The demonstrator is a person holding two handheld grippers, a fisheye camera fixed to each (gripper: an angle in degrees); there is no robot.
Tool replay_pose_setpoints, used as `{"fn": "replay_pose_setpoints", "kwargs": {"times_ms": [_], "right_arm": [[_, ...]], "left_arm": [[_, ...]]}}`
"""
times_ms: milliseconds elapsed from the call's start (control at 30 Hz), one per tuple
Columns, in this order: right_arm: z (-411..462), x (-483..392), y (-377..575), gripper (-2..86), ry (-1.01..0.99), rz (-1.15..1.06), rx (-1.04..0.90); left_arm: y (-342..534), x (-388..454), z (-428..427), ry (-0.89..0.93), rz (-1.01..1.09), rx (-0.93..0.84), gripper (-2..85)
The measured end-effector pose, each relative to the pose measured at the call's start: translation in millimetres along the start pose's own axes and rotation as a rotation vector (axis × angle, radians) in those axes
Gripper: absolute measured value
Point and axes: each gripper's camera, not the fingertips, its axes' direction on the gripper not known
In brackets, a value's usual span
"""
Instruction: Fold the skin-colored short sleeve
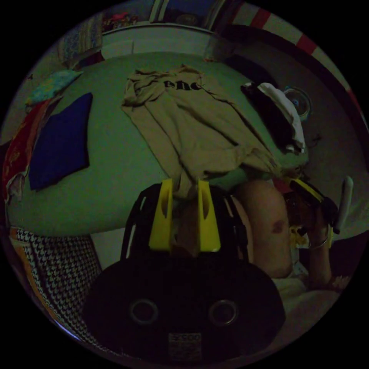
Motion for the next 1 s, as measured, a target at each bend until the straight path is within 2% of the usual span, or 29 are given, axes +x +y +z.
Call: {"fn": "replay_pose_setpoints", "kwargs": {"times_ms": [133,267,400,500,567,733,1000], "right_arm": [[-5,39,21,-1.2,0.024,0.078,-0.031],[-19,67,36,0.4,-0.173,0.086,0.002],[-15,77,39,10.1,-0.280,0.041,-0.030],[1,84,40,12.2,-0.287,0.040,-0.098],[11,87,41,11.8,-0.266,0.041,-0.143],[3,89,51,1.8,-0.241,0.018,-0.160],[-114,113,54,-0.9,-0.271,-0.015,0.119]], "left_arm": [[31,-3,-9,0.001,-0.061,-0.001,11.5],[53,1,-20,0.003,-0.045,0.022,12.8],[60,10,-19,0.049,0.010,-0.011,15.6],[63,19,-13,0.048,0.028,-0.067,15.0],[68,28,-18,-0.070,0.047,-0.090,12.0],[86,40,-45,-0.126,0.120,-0.054,4.9],[116,32,-148,-0.209,0.106,0.132,3.6]]}}
